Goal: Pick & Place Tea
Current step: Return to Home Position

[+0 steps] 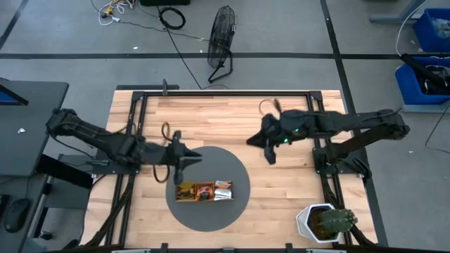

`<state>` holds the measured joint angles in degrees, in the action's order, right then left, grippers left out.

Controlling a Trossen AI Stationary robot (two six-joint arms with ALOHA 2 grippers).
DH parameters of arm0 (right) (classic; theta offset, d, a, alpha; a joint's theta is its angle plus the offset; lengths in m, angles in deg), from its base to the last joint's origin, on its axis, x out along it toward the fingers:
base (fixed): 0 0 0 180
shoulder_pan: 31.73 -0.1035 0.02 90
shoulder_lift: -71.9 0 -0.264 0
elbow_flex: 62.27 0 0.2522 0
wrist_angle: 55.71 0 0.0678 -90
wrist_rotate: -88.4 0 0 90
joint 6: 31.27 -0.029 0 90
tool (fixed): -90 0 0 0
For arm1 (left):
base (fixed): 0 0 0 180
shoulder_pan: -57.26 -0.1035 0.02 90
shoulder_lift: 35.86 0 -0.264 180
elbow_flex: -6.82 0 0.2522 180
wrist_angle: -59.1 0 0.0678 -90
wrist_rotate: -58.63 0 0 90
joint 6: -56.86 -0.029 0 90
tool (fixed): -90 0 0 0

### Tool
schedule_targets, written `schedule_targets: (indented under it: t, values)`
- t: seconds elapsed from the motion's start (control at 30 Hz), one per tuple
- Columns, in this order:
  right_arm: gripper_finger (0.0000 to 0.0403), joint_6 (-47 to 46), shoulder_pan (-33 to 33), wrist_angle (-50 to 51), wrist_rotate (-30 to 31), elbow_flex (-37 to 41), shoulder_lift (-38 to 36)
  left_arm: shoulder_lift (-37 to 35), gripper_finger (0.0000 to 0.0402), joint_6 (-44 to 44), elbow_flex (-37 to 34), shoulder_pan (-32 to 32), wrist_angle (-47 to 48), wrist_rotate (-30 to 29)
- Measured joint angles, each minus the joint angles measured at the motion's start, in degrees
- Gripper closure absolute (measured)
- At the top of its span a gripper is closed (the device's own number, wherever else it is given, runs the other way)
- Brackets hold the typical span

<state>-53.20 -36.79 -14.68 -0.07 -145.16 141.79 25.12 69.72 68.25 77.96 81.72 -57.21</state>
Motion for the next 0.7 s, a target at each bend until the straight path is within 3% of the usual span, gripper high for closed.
schedule_targets:
  t: [0.17, 0.37, 0.7]
  values:
    - [0.0397, 1.0, 1.6, 3.7, 6.0, 0.0, -2.8, -6.2, 0.0391, -1.6, -8.7, -6.4, -12.5, 9.0]
    - [0.0394, 0.9, 1.8, 12.7, 9.5, 0.0, -2.8, -12.7, 0.0395, -2.8, -16.3, -12.0, -22.5, 13.9]
    - [0.0399, -3.8, 2.5, 12.5, 9.6, 0.3, -3.5, -29.1, 0.0398, -3.7, -24.6, -15.9, -22.7, 20.0]
